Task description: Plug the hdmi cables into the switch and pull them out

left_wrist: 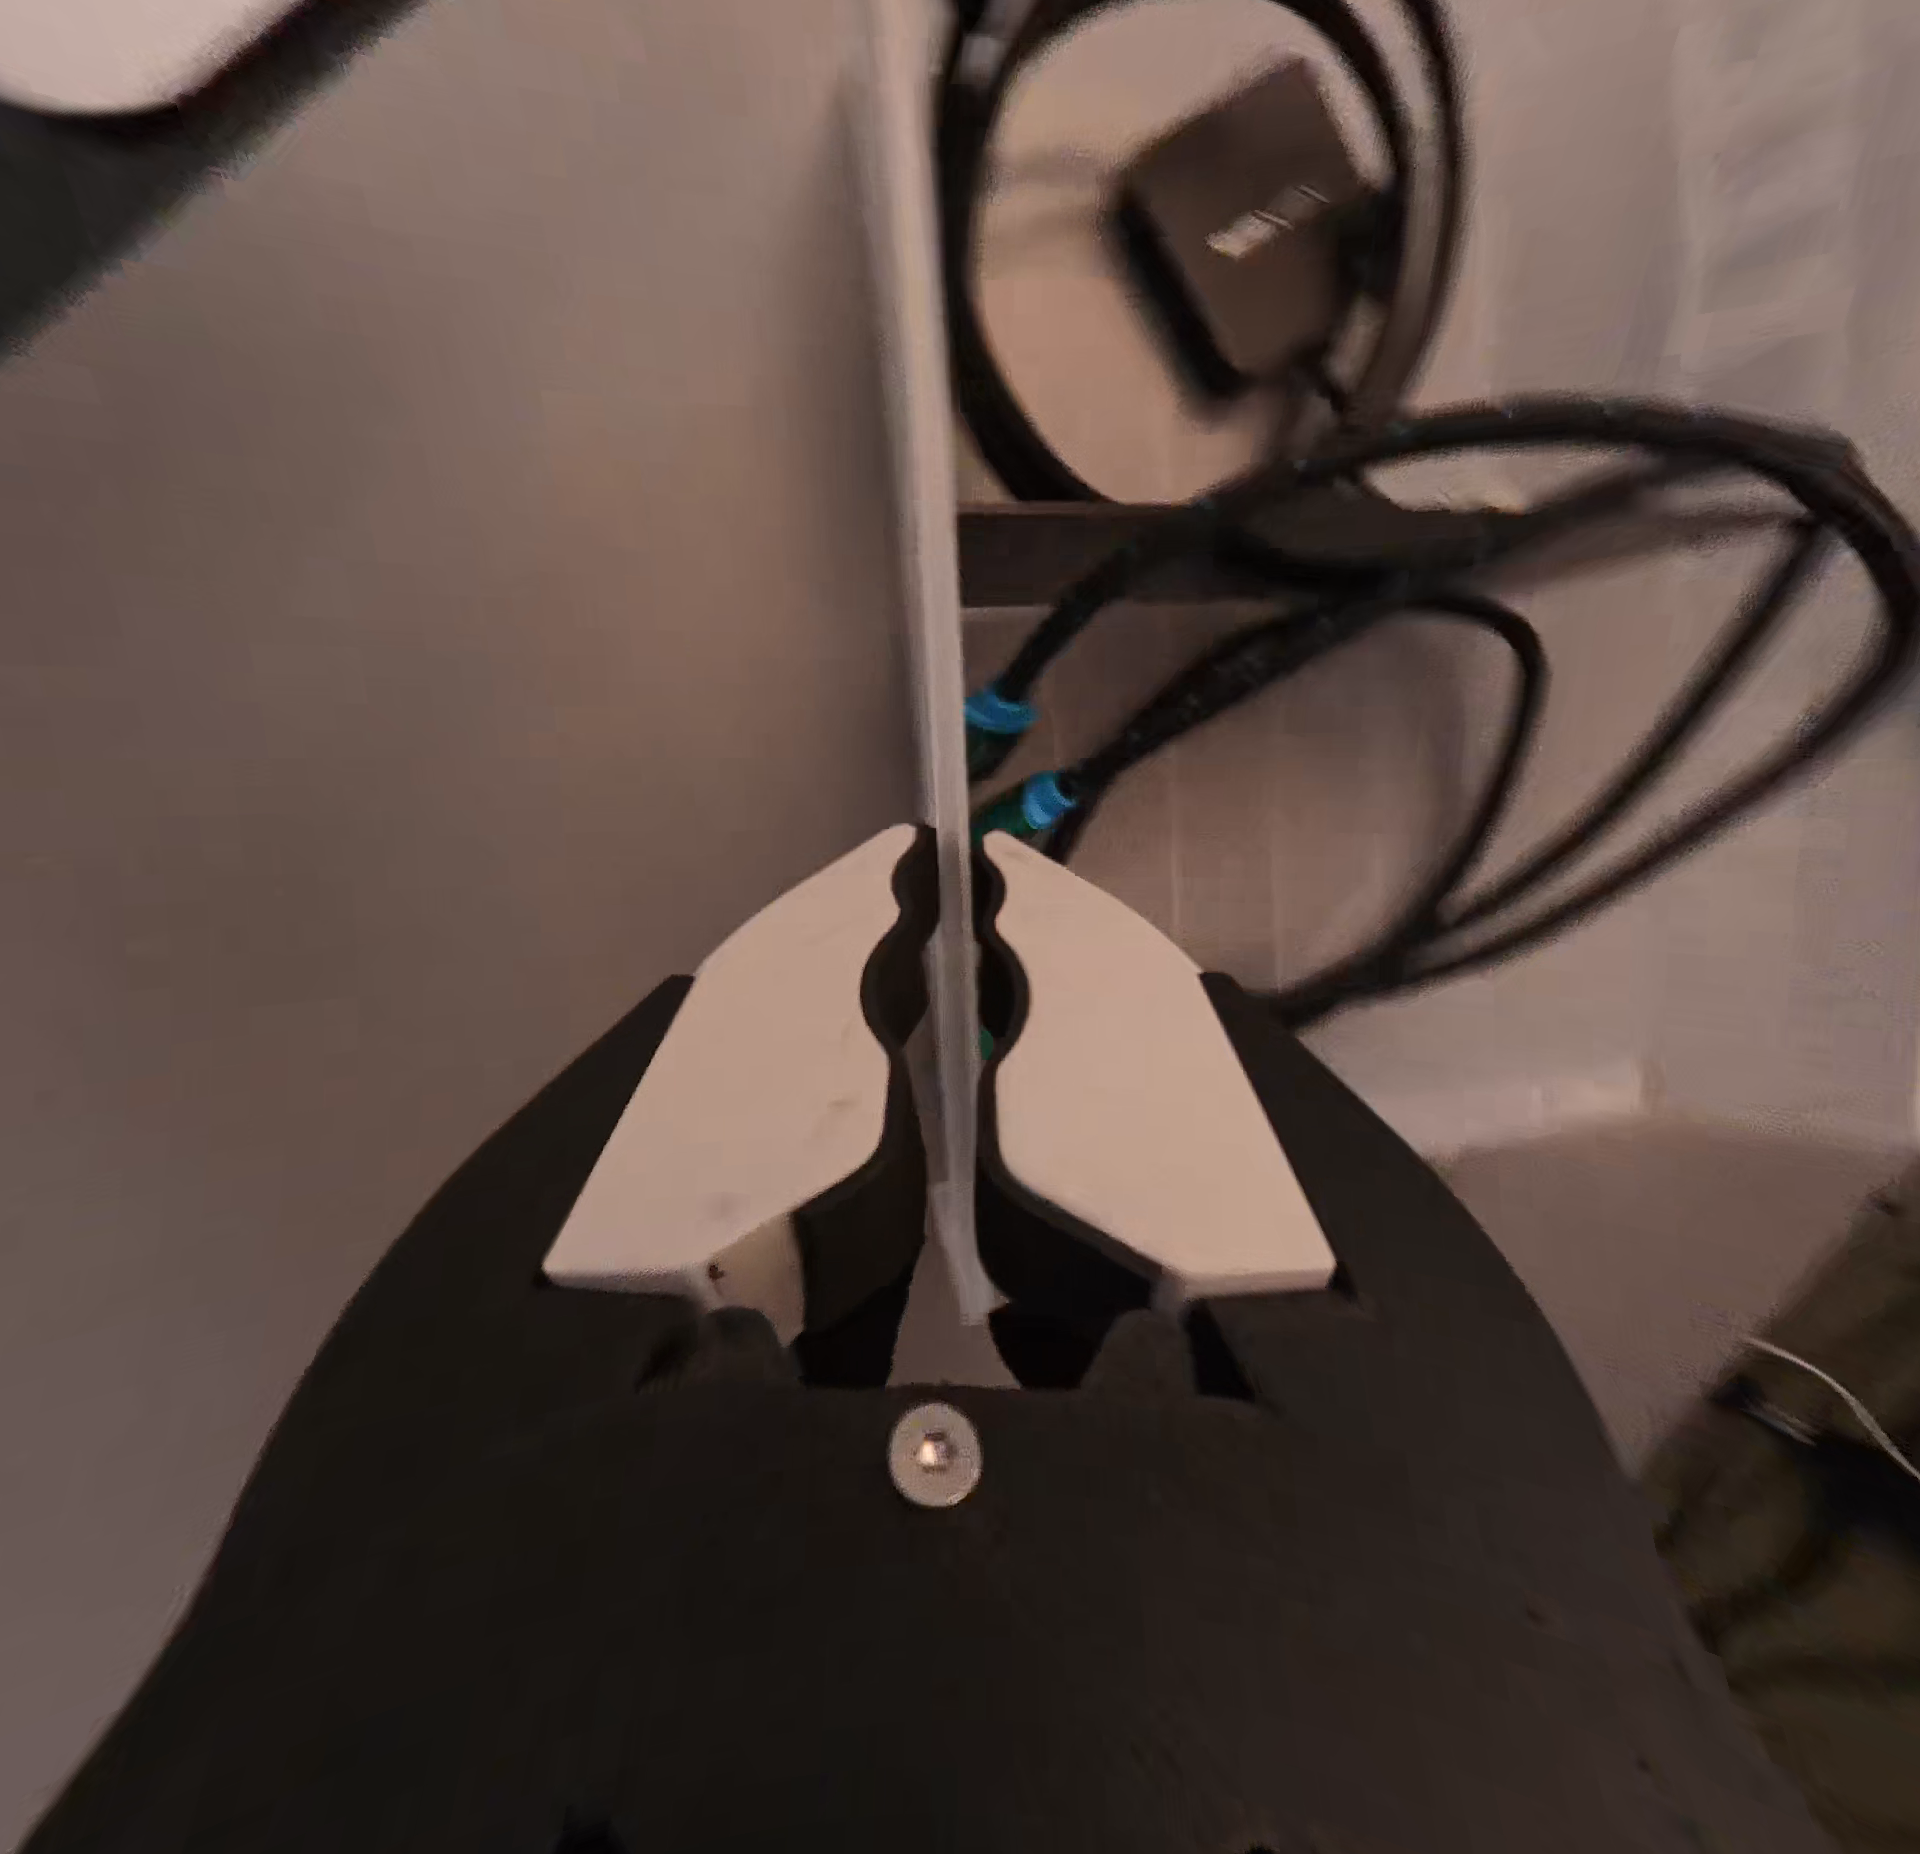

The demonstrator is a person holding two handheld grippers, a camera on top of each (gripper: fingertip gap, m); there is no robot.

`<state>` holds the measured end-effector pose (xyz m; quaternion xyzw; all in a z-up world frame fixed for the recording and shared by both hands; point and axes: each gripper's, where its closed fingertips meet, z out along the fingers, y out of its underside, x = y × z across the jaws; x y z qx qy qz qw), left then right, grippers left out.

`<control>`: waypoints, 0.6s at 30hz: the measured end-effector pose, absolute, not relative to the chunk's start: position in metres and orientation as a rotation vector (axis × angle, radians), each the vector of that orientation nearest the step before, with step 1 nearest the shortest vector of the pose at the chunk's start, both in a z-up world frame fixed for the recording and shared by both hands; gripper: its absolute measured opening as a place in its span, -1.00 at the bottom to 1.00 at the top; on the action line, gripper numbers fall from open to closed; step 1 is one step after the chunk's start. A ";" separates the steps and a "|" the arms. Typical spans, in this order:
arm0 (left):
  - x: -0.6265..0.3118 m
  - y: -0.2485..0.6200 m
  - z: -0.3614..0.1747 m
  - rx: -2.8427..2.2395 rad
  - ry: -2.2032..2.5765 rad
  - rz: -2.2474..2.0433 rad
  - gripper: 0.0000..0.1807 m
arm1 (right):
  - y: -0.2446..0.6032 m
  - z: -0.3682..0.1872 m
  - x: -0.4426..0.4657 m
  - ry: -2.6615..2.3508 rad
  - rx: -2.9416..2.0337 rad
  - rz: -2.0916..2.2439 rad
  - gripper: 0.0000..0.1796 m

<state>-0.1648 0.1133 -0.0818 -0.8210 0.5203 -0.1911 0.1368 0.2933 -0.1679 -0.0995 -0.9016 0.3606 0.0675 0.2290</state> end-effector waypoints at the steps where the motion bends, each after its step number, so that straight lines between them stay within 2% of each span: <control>1: -0.181 0.130 -0.081 -2.395 1.455 -0.458 -0.96 | -0.166 -0.107 0.289 0.982 -2.522 0.211 -0.93; 4: -0.230 0.161 -0.078 -2.435 1.365 -0.333 -0.93 | -0.159 -0.123 0.272 0.971 -2.638 0.274 -0.93; 10: -0.316 0.191 -0.079 -2.609 1.057 -0.425 -0.94 | -0.153 -0.143 0.246 0.933 -2.882 0.220 -0.94; 18: -0.429 0.194 -0.077 -2.786 0.560 -0.420 -0.95 | -0.148 -0.144 0.245 0.947 -2.874 0.230 -0.93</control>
